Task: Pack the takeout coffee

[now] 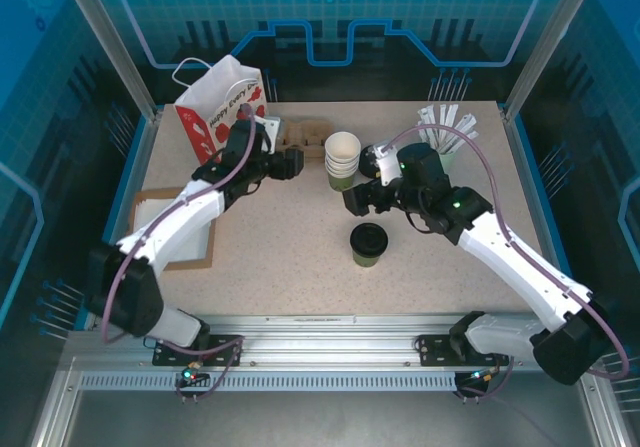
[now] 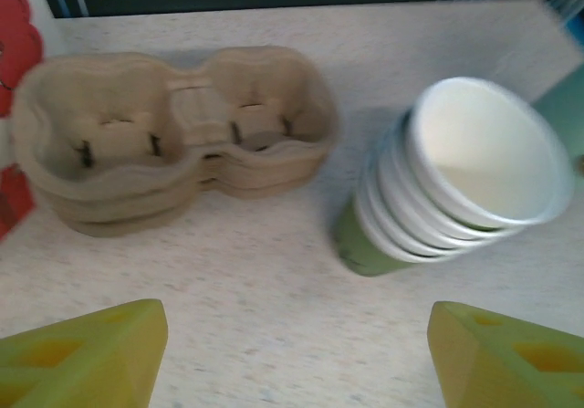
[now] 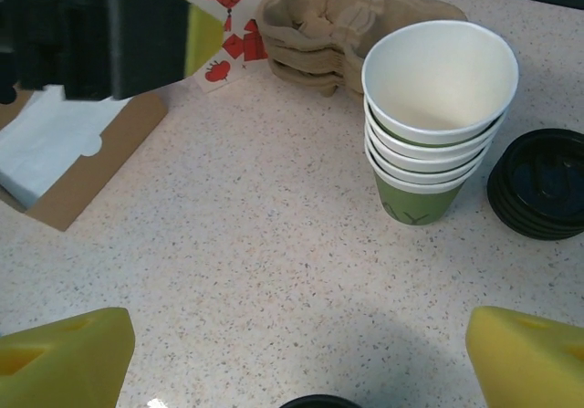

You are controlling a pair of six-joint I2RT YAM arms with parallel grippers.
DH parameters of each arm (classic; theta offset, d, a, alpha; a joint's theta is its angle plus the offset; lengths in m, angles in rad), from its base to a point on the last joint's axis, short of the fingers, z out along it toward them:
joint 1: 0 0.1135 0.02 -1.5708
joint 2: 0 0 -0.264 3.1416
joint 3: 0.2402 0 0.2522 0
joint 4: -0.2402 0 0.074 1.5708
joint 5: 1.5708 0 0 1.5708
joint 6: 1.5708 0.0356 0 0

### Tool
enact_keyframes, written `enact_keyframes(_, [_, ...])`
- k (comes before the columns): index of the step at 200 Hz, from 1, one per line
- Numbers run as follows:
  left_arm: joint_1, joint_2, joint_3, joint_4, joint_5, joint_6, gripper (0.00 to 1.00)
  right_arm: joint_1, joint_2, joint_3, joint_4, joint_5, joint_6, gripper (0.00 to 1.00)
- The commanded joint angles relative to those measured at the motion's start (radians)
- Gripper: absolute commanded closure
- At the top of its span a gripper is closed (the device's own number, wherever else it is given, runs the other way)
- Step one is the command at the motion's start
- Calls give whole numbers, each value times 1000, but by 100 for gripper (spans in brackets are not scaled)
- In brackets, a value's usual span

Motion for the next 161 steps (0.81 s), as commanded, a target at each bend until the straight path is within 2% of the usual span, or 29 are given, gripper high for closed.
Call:
enact_keyframes(1, [42, 101, 89, -79, -98, 142, 25, 17, 11, 31, -3, 39, -17, 5])
enact_keyframes(29, [108, 224, 197, -117, -7, 142, 26, 17, 6, 13, -14, 63, -21, 5])
enact_keyframes(65, [126, 355, 308, -144, 106, 152, 24, 17, 16, -2, -20, 80, -21, 5])
enact_keyframes(118, [130, 505, 482, -188, 104, 35, 28, 17, 50, -10, -21, 77, -15, 5])
enact_keyframes(161, [105, 608, 604, -245, 32, -28, 26, 17, 61, -13, -23, 73, -12, 5])
